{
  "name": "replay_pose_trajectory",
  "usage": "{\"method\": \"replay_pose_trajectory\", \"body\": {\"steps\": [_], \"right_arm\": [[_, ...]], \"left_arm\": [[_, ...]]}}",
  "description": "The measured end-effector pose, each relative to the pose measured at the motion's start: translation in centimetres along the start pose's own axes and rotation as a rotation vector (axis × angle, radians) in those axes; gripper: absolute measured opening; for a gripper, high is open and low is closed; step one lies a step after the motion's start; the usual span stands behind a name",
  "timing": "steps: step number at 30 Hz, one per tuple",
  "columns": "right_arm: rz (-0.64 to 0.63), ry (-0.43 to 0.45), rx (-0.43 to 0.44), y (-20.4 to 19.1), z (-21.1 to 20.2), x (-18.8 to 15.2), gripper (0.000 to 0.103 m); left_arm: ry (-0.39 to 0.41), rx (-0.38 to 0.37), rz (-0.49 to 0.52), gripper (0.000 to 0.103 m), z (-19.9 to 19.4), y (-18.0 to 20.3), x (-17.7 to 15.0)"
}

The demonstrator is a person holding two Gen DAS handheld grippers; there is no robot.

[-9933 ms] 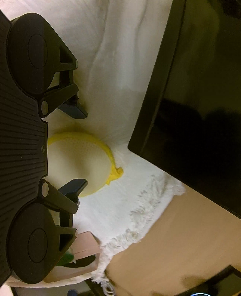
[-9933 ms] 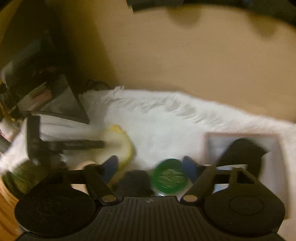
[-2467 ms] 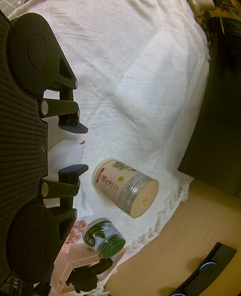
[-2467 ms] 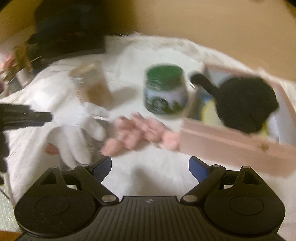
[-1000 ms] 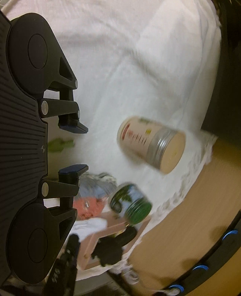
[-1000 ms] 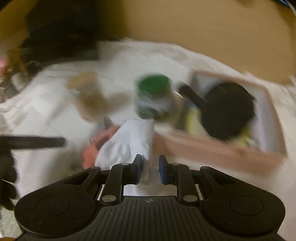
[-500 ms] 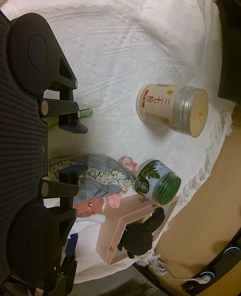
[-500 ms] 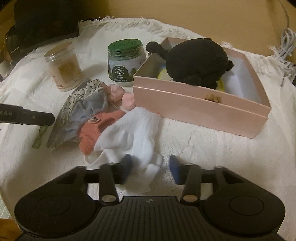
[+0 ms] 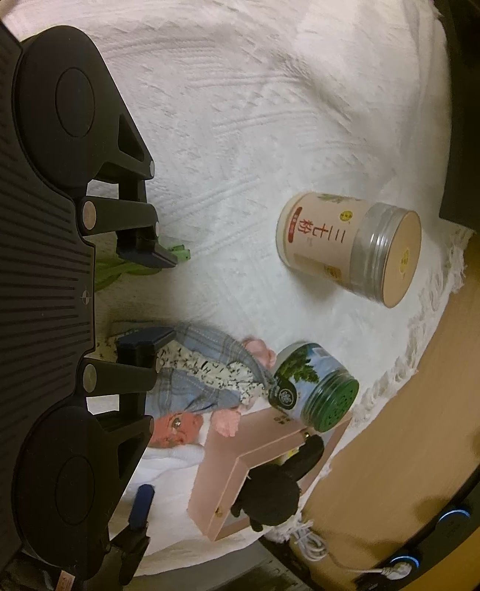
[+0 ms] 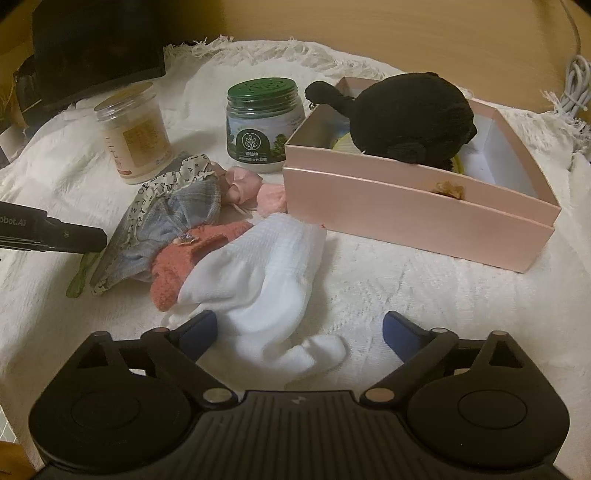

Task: Organize soft objects

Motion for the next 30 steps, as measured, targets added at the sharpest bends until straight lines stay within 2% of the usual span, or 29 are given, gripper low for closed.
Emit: {"method": "replay_pose_trajectory", "body": {"steps": [2,10,12,16,18,19,21,23,25,30], "right_arm": [[-0.001,-0.005,0.014,0.0,0.1,0.0,0.103],[-0.007,-0.007,0.016,0.0,0.1,-0.1,0.103],[-0.012,-0.002,0.007,-0.1,0.2,-0.1,0.103],[-0.026,0.024,0.003,-0.3,0.2,-0.6,0.103],[-0.032,0.032,0.007,-0.2,0.1,-0.7,0.103],[-0.034,0.033,0.009,-0.2,0.1,-0.7,0.103],[-0.039,0.039,0.014,-0.2,0.0,-0.8,0.103],[-0.041,0.048,0.015,-0.1,-0.1,-1.1,0.103],[-0.041,0.054,0.015,-0.2,-0.1,-1.2,0.103],[-0.058,0.041,0.012,-0.4,-0.1,-1.1,0.103]], "left_arm": [[0.000,0.000,0.008,0.039,0.1,0.2,0.0],[-0.015,-0.020,0.046,0.039,0.1,0.2,0.1],[0.005,-0.053,0.044,0.039,-0.2,0.1,0.2],[0.095,-0.146,0.009,0.039,-1.1,0.0,1.4],[0.116,-0.104,0.037,0.040,-1.5,-0.1,2.0],[0.118,-0.045,0.030,0.039,-1.7,-0.6,2.2],[0.100,0.022,-0.016,0.039,-1.7,-2.1,2.3],[0.061,0.027,-0.046,0.039,-1.5,-2.9,1.9],[0.013,0.028,0.003,0.039,-1.0,-2.1,1.5],[-0.070,0.116,0.135,0.039,0.7,0.4,0.7]]}}
Point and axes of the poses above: each gripper's, at about its wrist camera, not at the fingertips, and z roughly the way its jaws point, y to its right, x to its top, the point moved 2 cm from there along z, roughly the way its jaws point, and after that the axes turned 12 degrees about z, right-handed, at the moved point
